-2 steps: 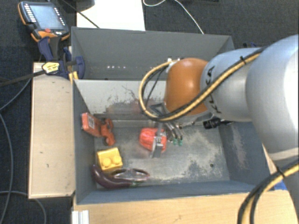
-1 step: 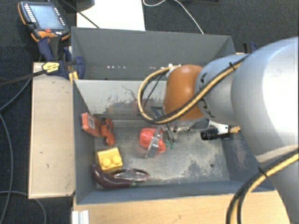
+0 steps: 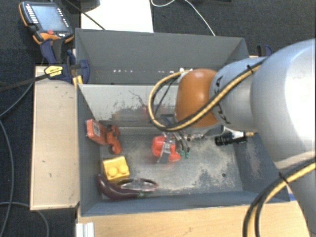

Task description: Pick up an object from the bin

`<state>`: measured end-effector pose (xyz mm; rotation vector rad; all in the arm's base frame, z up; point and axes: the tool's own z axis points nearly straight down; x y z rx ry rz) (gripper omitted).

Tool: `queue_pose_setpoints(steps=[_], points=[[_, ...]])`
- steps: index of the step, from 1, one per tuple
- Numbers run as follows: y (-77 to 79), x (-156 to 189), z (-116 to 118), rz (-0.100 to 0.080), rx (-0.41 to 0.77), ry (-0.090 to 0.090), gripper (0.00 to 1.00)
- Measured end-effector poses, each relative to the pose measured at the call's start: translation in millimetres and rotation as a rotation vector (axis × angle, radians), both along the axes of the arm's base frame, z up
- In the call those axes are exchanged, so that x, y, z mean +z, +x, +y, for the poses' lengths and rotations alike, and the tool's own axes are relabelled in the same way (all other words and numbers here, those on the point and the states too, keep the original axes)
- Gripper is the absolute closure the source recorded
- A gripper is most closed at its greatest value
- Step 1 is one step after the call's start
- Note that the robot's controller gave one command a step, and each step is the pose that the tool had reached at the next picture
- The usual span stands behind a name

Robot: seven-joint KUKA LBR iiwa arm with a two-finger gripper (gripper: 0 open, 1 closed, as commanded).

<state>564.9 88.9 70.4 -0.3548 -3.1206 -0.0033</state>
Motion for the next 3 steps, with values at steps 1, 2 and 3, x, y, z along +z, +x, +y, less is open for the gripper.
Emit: queue_pose_setpoints(steps=[1, 2, 3], points=[[0.0, 0.0, 0.0, 0.0, 0.0, 0.0, 1.0], [-1.0, 2.9, -0.2, 0.003, 0.0, 0.0, 1.0], [-3.4, 22.0, -0.6, 0.011, 0.001, -0.002, 1.0]])
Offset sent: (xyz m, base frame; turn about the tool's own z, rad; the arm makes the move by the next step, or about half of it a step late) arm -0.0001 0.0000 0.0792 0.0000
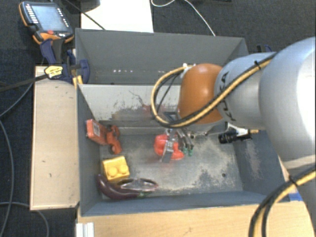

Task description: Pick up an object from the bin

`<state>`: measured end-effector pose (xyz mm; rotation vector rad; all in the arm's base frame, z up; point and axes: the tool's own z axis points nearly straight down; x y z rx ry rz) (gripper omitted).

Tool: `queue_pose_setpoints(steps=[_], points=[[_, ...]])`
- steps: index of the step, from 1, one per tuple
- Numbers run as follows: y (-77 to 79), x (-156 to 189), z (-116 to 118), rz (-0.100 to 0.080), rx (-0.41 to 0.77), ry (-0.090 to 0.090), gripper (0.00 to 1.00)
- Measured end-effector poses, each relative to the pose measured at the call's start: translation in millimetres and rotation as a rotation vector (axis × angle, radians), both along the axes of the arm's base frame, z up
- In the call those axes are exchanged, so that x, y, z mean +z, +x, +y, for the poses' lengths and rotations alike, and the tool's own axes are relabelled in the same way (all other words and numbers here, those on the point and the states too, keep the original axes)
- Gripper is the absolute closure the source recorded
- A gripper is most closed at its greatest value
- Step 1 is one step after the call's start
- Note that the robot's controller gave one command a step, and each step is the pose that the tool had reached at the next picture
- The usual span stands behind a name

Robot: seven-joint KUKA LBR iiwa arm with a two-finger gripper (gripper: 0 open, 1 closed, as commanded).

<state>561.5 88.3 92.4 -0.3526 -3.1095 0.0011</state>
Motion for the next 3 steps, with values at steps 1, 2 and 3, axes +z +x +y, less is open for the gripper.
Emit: queue_pose_setpoints(steps=[1, 2, 3], points=[[2.1, 24.6, 0.2, -0.008, 0.001, 0.001, 1.0], [4.0, 40.6, 0.4, -0.014, 0.002, 0.002, 1.0], [3.9, 52.1, 0.4, -0.014, 0.002, 0.002, 1.0]])
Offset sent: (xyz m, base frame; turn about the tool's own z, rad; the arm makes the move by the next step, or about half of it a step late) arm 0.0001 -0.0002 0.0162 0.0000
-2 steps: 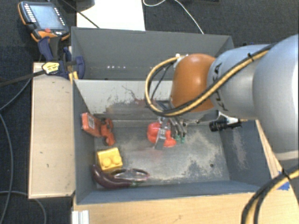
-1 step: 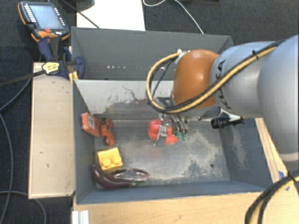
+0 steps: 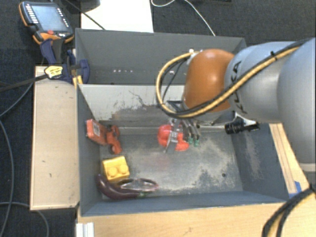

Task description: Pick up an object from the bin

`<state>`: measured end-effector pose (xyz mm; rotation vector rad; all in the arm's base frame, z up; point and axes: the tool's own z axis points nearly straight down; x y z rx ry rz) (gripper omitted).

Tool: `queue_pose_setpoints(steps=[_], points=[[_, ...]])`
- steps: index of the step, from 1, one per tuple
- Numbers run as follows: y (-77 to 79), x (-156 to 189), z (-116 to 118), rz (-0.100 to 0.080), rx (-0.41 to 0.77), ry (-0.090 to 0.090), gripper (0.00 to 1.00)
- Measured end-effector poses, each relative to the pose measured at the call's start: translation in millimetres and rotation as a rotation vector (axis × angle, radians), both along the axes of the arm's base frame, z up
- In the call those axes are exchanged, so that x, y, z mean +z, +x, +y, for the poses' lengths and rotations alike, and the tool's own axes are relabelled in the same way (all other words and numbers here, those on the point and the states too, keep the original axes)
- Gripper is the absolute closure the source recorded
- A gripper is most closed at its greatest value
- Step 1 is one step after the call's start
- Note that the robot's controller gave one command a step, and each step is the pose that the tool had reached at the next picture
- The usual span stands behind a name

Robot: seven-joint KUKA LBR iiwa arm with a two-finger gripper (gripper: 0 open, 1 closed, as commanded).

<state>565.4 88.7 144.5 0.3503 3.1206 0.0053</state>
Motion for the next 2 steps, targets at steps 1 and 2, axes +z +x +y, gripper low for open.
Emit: queue_pose_setpoints(steps=[1, 2], points=[[0.3, 6.6, 0.0, -0.002, 0.001, 0.0, 1.0], [-0.3, 14.2, -0.2, 0.001, 0.002, 0.0, 1.0]])
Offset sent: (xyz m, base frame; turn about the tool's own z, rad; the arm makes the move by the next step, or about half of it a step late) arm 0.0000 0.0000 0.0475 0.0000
